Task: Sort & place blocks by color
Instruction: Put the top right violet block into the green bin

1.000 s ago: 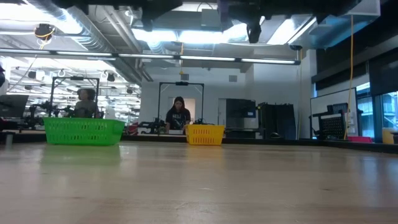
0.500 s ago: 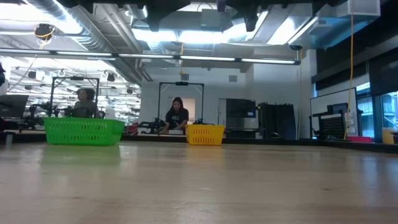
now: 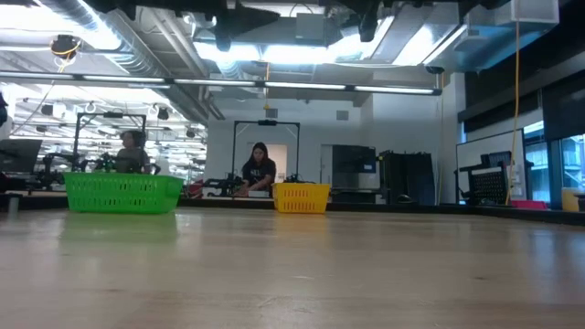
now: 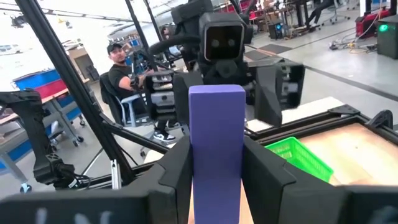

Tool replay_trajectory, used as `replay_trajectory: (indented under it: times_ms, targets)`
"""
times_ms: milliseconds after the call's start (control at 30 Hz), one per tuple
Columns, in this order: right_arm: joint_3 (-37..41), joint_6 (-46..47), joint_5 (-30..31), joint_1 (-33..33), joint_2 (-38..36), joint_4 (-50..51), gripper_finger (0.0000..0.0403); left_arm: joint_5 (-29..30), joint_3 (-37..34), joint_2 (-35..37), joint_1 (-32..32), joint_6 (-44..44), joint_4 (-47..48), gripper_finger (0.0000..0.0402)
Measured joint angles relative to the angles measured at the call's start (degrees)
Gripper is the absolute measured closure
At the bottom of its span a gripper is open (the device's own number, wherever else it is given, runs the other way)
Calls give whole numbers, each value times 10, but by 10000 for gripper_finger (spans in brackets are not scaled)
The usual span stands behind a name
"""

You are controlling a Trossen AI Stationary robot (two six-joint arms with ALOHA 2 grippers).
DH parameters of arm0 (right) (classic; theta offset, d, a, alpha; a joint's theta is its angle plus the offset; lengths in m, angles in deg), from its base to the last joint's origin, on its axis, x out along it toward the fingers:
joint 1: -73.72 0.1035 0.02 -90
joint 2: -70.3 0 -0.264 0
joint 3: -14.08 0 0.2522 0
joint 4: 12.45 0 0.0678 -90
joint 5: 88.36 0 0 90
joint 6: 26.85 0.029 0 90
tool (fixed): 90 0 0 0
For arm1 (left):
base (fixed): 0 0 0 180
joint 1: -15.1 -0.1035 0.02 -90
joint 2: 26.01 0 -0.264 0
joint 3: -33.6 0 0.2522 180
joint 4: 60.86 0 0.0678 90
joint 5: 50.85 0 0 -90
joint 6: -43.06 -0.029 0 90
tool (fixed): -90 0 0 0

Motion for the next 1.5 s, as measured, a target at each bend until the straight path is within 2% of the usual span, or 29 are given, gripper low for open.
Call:
replay_trajectory:
  times_ms: [333,667,733,1000,1267,1500]
  targets:
    - [0,-2,7,0,0,-2,294,-1,11,-38,5,-1,-4,174]
    - [0,-5,28,0,0,-14,294,-42,91,-138,4,-7,0,168]
    - [0,-16,30,0,0,-13,294,-69,101,-146,3,-6,0,168]
    - [0,-19,36,0,1,15,294,-105,120,-150,1,-9,-8,168]
    - [0,-20,30,0,0,-5,294,-88,120,-158,-2,30,-14,169]
    - [0,-30,25,0,0,-3,294,-74,120,-191,-2,65,-64,174]
